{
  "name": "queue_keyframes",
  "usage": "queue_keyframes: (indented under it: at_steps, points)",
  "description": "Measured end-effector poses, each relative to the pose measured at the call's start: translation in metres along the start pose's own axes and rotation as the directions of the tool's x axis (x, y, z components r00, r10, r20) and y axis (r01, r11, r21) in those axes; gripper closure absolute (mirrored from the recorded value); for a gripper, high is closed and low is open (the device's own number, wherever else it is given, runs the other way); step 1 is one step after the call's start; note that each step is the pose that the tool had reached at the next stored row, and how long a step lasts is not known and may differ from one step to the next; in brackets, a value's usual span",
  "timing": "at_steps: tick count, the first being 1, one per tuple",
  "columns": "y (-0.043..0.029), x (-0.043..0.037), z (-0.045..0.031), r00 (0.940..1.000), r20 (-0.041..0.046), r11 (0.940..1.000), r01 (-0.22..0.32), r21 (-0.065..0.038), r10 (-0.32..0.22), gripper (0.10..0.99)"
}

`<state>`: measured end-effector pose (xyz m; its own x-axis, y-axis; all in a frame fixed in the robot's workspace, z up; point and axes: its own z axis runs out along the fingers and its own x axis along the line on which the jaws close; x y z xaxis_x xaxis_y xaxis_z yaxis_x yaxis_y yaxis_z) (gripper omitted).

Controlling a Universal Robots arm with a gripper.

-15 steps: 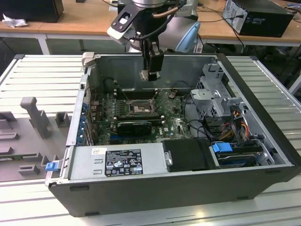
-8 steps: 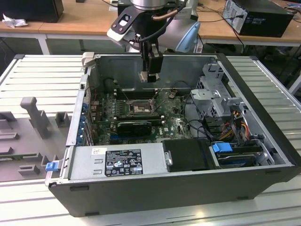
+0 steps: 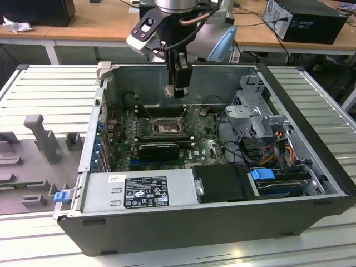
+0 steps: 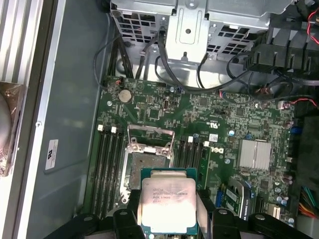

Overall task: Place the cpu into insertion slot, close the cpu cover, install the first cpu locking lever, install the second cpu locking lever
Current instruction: 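Place the cpu into insertion slot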

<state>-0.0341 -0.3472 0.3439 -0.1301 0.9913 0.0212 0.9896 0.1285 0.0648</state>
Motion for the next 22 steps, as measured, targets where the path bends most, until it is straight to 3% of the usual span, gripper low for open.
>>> queue_keyframes:
  at_steps: [12,19,22]
  points:
    - [-0.0003,-0.0001,0.004,1.0,-0.0014,0.9999,-0.001,0.012,0.001,0.561]
    - [-0.0005,-0.0002,0.0082,1.0,-0.003,0.9997,-0.002,0.024,0.002,0.561]
    - [-0.001,-0.0003,0.0163,1.0,-0.003,0.9995,-0.006,0.032,0.006,0.561]
